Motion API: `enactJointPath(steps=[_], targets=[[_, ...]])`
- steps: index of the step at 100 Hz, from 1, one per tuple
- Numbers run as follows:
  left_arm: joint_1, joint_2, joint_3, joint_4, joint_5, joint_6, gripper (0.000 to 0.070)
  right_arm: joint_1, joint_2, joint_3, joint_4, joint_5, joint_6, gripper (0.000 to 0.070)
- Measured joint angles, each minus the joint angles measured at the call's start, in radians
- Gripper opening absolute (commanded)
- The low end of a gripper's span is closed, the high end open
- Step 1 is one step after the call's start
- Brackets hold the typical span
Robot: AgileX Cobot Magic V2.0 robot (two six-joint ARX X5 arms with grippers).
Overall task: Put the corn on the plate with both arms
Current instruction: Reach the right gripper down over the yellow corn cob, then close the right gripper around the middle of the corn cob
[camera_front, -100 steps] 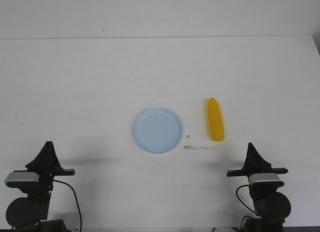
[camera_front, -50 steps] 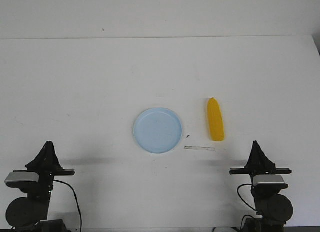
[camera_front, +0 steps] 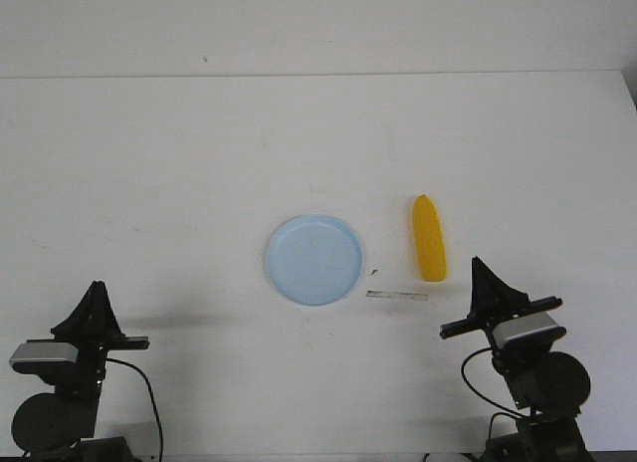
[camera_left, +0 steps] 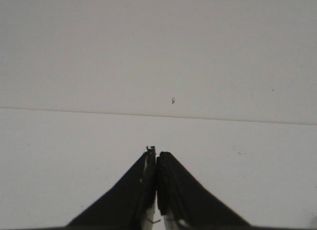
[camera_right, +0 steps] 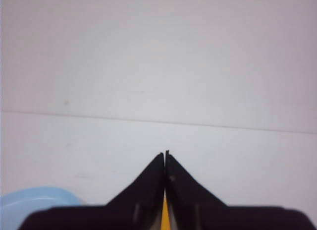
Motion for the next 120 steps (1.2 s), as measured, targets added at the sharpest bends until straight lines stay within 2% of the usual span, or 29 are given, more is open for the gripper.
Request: enactJointPath(steps=[19, 39, 60, 80, 90, 105, 112, 120], targets=[[0.0, 0.0, 0.0, 0.0, 0.0, 0.0, 0.0001, 0.091, 0.268, 0.037, 0.159, 0.042, 0.0, 0.0], [0.0, 0.0, 0.0, 0.0, 0.0, 0.0, 0.0002, 0.166, 0.511, 0.161, 0.11, 0.152, 0.001, 0.0], [0.0, 0.0, 0.0, 0.0, 0.0, 0.0, 0.0002, 0.22, 0.718, 0.395, -0.158, 0.254, 0.046, 0.0], [0.0, 0.0, 0.0, 0.0, 0.0, 0.0, 0.0002, 0.224, 0.871, 0.649, -0.508, 0.348, 0.15, 0.0], [0.0, 0.0, 0.0, 0.0, 0.0, 0.0, 0.0001, 0.218, 0.941, 0.764, -0.669, 0.35, 0.2, 0.0], [0.0, 0.0, 0.0, 0.0, 0.0, 0.0, 0.0002, 0.192, 1.036, 0.897, -0.835, 0.265, 0.262, 0.0003], [0.0, 0.0, 0.0, 0.0, 0.0, 0.0, 0.0002, 0.172, 1.077, 0.938, -0.892, 0.227, 0.294, 0.0057], [0.0, 0.0, 0.0, 0.0, 0.0, 0.0, 0.0002, 0.138, 1.126, 0.978, -0.938, 0.197, 0.322, 0.0216]])
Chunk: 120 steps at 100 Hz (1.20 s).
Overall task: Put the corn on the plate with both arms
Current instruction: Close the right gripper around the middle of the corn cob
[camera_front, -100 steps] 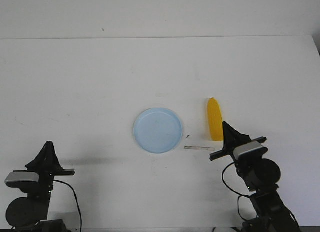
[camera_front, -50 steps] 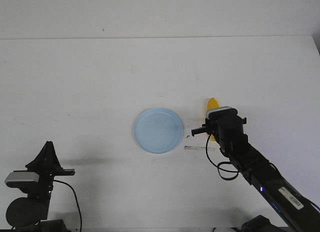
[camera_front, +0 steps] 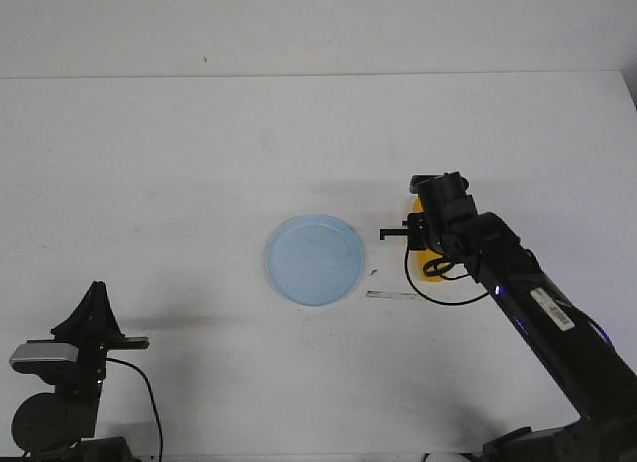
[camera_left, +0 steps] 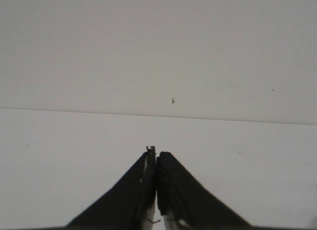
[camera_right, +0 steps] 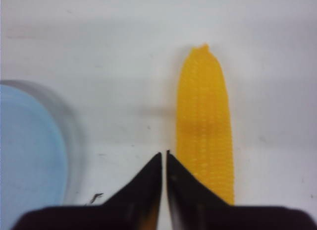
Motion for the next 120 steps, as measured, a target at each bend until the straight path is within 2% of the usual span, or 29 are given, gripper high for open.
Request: enactJointPath(steps=[8, 14, 42, 75, 120], targets=[[0.0, 0.0, 0.0, 0.0, 0.0, 0.0, 0.0002, -0.037, 0.042, 0.029, -0.036, -0.019, 0.014, 0.0364], [0.0, 0.0, 0.0, 0.0, 0.0, 0.0, 0.0002, -0.06, 0.063, 0.046, -0.06, -0.022, 0.015, 0.0441], [0.0, 0.0, 0.0, 0.0, 0.0, 0.0, 0.0002, -0.096, 0.116, 0.063, -0.071, -0.093, -0.026, 0.0621], [0.0, 0.0, 0.0, 0.0, 0.0, 0.0, 0.0001, -0.098, 0.142, 0.063, -0.004, -0.065, -0.08, 0.0624], [0.0, 0.0, 0.0, 0.0, 0.0, 0.0, 0.0001, -0.097, 0.25, 0.063, 0.0, -0.066, -0.12, 0.0611]])
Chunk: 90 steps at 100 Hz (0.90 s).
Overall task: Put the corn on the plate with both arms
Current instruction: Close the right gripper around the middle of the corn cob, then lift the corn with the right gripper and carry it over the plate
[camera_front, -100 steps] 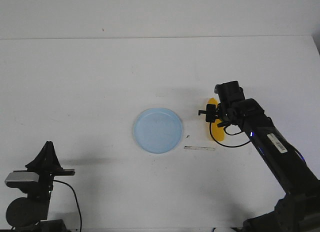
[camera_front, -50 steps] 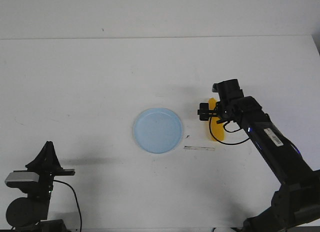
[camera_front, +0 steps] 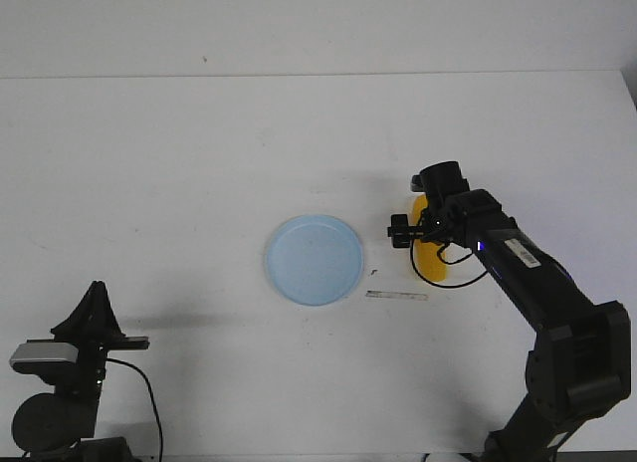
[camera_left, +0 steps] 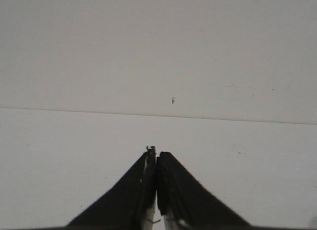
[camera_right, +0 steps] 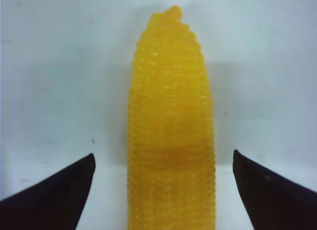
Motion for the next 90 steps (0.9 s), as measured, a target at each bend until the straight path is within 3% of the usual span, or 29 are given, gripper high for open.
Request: enactJointPath(steps=[5, 15, 21, 90], targets=[[0.0, 0.0, 0.0, 0.0, 0.0, 0.0, 0.0001, 0.0, 0.01, 0.0, 0.0, 0.0, -0.001, 0.0567], [0.0, 0.0, 0.0, 0.0, 0.0, 0.0, 0.0002, 0.0, 0.025, 0.0, -0.001, 0.0, -0.001, 0.0394], [0.0, 0.0, 0.0, 0.0, 0.0, 0.0, 0.0001, 0.0, 0.026, 0.0, 0.001, 0.0, -0.001, 0.0353], [0.0, 0.0, 0.0, 0.0, 0.0, 0.0, 0.0001, 0.011, -0.056, 0.012, 0.011, 0.002, -0.002, 0.0345]])
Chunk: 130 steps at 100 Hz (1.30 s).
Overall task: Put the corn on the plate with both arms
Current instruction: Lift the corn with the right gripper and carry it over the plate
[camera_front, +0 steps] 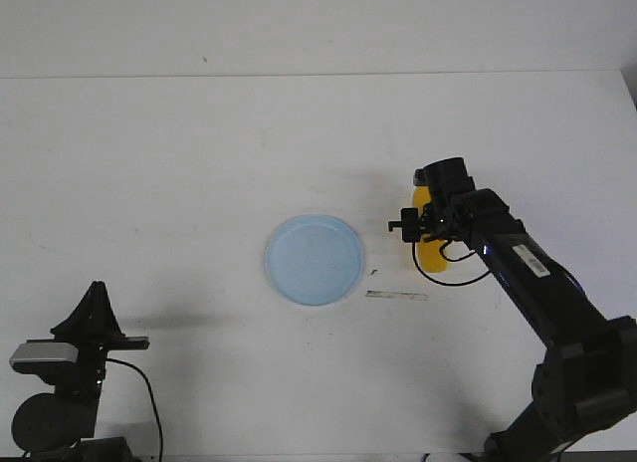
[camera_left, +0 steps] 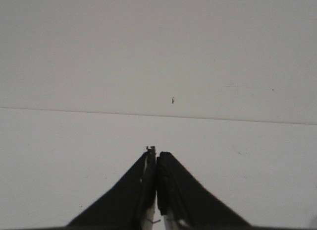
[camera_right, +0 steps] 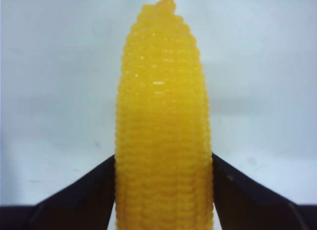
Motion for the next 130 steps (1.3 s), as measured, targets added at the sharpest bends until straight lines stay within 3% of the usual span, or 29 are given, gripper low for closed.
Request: enactJointPath(steps=[19, 46, 67, 130], targets=[[0.0, 0.0, 0.0, 0.0, 0.0, 0.0, 0.0001, 0.1, -0.04, 0.013, 0.084, -0.003, -0.023, 0.0345], [0.0, 0.0, 0.0, 0.0, 0.0, 0.0, 0.0001, 0.284, -0.039, 0.013, 0.194, -0.096, -0.074, 0.0346], [0.0, 0.0, 0.0, 0.0, 0.0, 0.0, 0.0002, 0.397, 0.031, 0.013, 0.213, -0.111, -0.099, 0.0347], [0.0, 0.0, 0.0, 0.0, 0.0, 0.0, 0.0002, 0.428, 0.134, 0.012, 0.246, -0.107, -0.103, 0.0353]])
